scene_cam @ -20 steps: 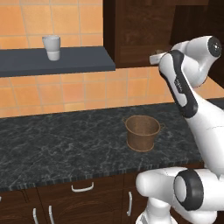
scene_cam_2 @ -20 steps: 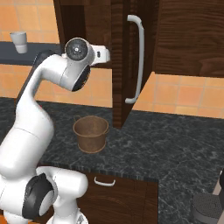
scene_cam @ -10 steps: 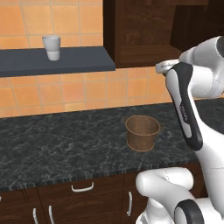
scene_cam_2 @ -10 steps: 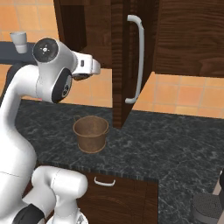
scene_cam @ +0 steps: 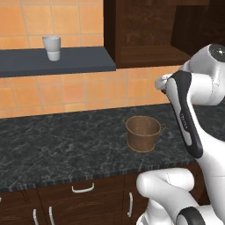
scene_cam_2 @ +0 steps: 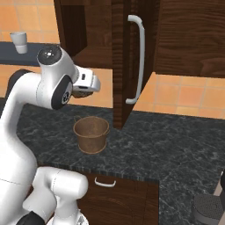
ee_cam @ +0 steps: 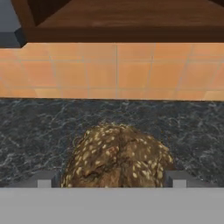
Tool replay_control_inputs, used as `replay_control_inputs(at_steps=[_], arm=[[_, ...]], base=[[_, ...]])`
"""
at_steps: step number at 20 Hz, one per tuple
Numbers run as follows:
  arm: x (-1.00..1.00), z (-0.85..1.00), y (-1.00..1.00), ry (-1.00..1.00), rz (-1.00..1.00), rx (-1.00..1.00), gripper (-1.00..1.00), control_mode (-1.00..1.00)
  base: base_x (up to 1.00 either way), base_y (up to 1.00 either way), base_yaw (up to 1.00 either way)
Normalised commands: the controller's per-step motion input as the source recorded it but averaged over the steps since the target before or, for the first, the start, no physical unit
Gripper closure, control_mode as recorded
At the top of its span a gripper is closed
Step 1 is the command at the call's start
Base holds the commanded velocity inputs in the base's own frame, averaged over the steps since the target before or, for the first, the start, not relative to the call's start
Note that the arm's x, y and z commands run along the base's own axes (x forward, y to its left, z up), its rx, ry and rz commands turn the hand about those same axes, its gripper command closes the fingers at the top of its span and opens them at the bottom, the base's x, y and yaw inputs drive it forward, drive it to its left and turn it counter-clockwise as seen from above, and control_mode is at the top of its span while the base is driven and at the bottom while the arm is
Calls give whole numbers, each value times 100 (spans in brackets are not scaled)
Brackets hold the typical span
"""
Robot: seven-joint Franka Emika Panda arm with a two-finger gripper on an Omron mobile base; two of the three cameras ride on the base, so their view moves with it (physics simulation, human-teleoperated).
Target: Open the cabinet, pick up the bread from the cabinet and place it in the basket. Then move the basket to the dining counter.
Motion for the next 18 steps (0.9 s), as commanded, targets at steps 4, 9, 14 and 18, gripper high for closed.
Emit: replay_control_inputs(at_steps=[4,9,14,18], arm=[[5,-78,0,29,-1,0,100,-100],[2,-74,0,30,0,0,100,-100],[2,-73,0,26,0,0,100,-100],[13,-57,2,11,0,0,100,-100]], base=[[0,0,0],[0,0,0],[0,0,0],[0,0,0]])
